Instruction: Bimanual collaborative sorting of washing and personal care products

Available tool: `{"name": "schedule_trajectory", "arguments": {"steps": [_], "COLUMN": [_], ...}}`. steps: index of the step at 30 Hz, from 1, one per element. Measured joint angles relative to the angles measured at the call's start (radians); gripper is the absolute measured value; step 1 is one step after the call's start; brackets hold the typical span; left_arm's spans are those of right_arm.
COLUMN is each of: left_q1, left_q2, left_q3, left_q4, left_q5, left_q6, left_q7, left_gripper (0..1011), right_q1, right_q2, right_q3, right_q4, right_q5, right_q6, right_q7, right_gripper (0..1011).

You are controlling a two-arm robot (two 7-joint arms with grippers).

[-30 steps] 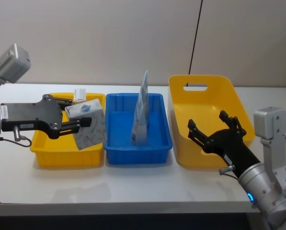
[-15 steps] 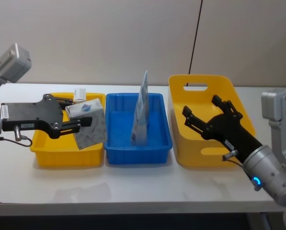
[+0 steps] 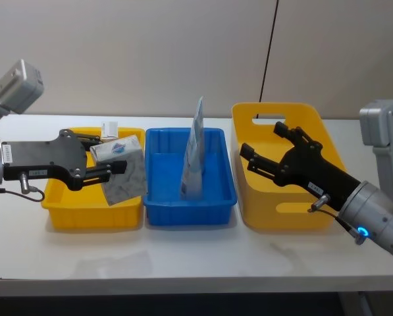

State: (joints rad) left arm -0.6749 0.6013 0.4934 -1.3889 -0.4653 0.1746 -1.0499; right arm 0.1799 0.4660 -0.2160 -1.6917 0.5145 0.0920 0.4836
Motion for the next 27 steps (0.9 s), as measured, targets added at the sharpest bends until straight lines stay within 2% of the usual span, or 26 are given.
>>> {"name": "schedule_trajectory", "arguments": {"steps": [9, 15, 16, 18, 19, 27], "left_q1": [0.000, 0.000, 0.000, 0.000, 0.000, 0.004], "left_q2": [0.000, 0.000, 0.000, 0.000, 0.000, 0.003], "left_q3": [0.000, 0.000, 0.000, 0.000, 0.000, -0.002], "left_q4": [-0.001, -0.001, -0.001, -0.002, -0.002, -0.016], "left_q5": [0.000, 0.000, 0.000, 0.000, -0.001, -0.010], "left_q6": [0.000, 0.000, 0.000, 0.000, 0.000, -0.003], "left_q7": [0.001, 0.001, 0.001, 0.001, 0.002, 0.003], "left_gripper": [378, 377, 377, 378, 377, 377], "right_q1": [0.069, 0.140, 0.140, 0.177, 0.177, 0.284], "right_q2": [0.041, 0.057, 0.057, 0.058, 0.058, 0.034], "right_q3": [-0.031, -0.071, -0.071, -0.093, -0.093, -0.162], "right_q4": [0.066, 0.142, 0.142, 0.181, 0.181, 0.310], "right_q5": [0.036, 0.056, 0.056, 0.061, 0.061, 0.062], "right_q6": [0.000, -0.011, -0.011, -0.019, -0.019, -0.045], "right_q7": [0.141, 0.258, 0.258, 0.312, 0.312, 0.448], "right_gripper": [1002, 1002, 1002, 1002, 1002, 1002]}}
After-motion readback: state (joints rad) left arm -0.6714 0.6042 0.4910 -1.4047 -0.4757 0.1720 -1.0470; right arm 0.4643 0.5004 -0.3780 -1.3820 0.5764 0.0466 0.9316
